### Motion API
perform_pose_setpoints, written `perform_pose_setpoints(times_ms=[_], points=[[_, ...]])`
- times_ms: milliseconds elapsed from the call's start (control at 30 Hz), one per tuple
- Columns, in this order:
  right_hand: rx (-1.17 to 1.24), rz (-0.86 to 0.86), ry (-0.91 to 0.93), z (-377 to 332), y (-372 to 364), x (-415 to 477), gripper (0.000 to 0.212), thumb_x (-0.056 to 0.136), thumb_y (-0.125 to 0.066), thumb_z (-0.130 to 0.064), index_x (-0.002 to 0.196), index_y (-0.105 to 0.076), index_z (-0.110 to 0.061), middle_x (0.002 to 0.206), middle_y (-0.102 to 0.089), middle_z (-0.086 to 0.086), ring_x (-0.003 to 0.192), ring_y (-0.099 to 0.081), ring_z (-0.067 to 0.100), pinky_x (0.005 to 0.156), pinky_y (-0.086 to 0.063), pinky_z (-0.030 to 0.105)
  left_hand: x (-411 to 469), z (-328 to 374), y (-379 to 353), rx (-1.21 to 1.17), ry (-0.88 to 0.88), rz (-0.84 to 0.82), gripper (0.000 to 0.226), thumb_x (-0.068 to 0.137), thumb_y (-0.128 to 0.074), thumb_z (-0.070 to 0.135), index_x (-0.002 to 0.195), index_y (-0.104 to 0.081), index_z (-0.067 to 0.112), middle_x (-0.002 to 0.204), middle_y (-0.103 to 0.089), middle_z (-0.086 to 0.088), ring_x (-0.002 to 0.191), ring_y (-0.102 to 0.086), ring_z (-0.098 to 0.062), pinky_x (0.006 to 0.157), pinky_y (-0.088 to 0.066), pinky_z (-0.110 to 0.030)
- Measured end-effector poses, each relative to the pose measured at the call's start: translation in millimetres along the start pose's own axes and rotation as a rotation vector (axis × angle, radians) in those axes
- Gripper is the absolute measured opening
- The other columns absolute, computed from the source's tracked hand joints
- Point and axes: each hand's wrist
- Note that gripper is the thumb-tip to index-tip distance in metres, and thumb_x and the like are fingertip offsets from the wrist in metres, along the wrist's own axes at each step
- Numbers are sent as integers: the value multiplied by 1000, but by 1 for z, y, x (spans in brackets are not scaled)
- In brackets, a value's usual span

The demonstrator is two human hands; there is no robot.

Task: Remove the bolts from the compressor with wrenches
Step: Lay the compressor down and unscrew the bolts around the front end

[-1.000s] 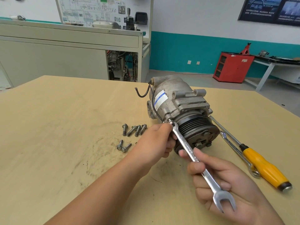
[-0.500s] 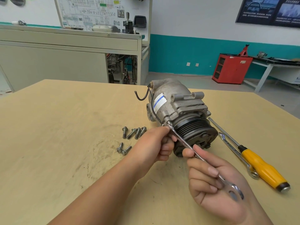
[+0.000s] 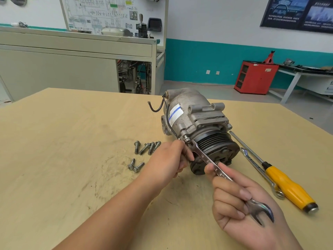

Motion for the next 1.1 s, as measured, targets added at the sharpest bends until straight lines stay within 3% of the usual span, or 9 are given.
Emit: perform_pose_setpoints(times_ms=[267,667,867,1100], points=[[3,-9,-33,-3,4,2,45,45,-85,11,87,-68,9,38,-20,-5,33,-11,8,34,-15,17,-1,0,0,-11,-32,26,35,87,-36,14,58,-54,16,44,-34,5,42,-27,-11,41,-23,-20],[38,-25,-115,-6,9,2,39,66,-76,10,103,-65,12,40,-23,-3,34,-17,10,36,-19,20,-2,3,2,1,-9,32,30,87,-40,13,57,-43,16,42,-28,11,41,-22,-9,44,-19,-21],[58,-49,-131,-10,9,3,41,64,-77,10,103,-65,11,40,-23,-4,34,-17,9,37,-19,19,-3,2,3,-3,-14,33,30,87,-40,13,58,-43,16,43,-29,11,42,-22,-9,44,-19,-21],[-28,-10,-80,-11,1,5,27,55,-82,10,75,-65,7,40,-22,-4,32,-15,8,35,-18,18,-3,2,1,2,-22,23,27,87,-42,14,63,-54,14,48,-31,3,44,-24,-11,45,-20,-24]])
Point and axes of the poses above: each hand's wrist, its own x-axis towards the middle knuckle, its own y-axis out of the back of the hand, z = x × y
